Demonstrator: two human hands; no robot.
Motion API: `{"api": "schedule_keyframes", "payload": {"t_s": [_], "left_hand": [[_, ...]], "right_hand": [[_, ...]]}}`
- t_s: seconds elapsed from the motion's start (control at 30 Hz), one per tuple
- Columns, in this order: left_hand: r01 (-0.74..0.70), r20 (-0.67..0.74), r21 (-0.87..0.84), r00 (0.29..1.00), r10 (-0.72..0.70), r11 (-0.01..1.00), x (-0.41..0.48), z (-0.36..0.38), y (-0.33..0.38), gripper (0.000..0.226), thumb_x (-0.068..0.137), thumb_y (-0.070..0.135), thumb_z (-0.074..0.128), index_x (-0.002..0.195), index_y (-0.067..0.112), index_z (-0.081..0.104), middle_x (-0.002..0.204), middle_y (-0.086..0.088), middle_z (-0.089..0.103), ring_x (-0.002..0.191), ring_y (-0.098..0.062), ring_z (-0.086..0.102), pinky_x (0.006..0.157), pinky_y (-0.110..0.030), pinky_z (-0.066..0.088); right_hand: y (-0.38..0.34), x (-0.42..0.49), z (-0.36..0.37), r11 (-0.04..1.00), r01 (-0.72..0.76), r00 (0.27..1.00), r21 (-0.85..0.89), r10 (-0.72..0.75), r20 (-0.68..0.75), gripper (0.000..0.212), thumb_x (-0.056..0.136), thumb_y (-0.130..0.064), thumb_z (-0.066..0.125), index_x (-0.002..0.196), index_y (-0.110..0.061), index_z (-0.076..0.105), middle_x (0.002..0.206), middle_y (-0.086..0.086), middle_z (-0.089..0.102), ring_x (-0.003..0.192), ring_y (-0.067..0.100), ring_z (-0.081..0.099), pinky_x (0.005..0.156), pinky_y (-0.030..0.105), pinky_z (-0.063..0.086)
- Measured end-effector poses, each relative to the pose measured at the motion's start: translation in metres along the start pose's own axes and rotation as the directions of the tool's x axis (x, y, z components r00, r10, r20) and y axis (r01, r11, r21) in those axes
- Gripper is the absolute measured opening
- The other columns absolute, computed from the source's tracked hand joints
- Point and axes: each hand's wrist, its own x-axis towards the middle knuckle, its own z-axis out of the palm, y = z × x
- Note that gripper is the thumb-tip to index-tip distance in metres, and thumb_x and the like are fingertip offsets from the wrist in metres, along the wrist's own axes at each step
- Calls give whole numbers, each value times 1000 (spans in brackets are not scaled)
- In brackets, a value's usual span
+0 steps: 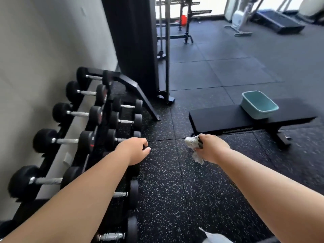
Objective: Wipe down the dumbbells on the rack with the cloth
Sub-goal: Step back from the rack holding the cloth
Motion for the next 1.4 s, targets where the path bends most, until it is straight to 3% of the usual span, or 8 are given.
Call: {"api": "schedule_keyframes", "payload": {"t_s": [0.2,0.53,0.63,0.87,1.1,1.4], "left_hand": [[-144,63,70,988,140,987,78,0,58,38,102,60,45,129,39,61,115,14,69,104,-16,65,93,-41,57],[-276,128,148,957,258,950,230,0,204,45,105,60,40,139,35,56,120,8,71,106,-21,67,93,-44,57],[-287,147,149,953,266,946,278,-1,256,45,105,59,41,139,34,56,121,7,70,108,-23,66,94,-44,57],[-306,148,93,945,290,948,368,-2,372,41,104,57,41,135,36,56,103,15,72,96,-17,67,89,-42,59],[-351,164,97,928,333,931,446,-5,441,41,103,59,42,134,37,58,112,14,70,104,-19,66,93,-42,58],[-436,206,110,889,409,893,586,-17,533,40,103,58,42,133,38,59,119,12,70,111,-21,65,95,-42,57]], "right_hand": [[75,28,0,979,-188,982,74,186,30,22,89,-45,62,100,-29,50,95,-3,61,85,26,60,71,38,54],[248,99,-9,939,-329,943,100,321,88,28,83,-48,68,97,-28,53,100,-1,67,91,28,64,78,40,56],[306,123,-20,929,-356,933,99,347,95,28,84,-48,67,99,-28,54,100,-1,66,93,28,64,78,40,56],[424,169,-59,906,-406,913,120,395,107,23,83,-48,64,94,-30,54,94,-6,65,84,21,63,71,38,56],[499,213,-70,861,-448,894,240,428,136,18,85,-37,67,99,-31,56,95,-6,65,83,17,64,69,36,55],[587,306,-87,833,-519,855,193,498,145,21,86,-36,69,103,-29,57,99,-3,67,88,23,62,76,36,53]]}}
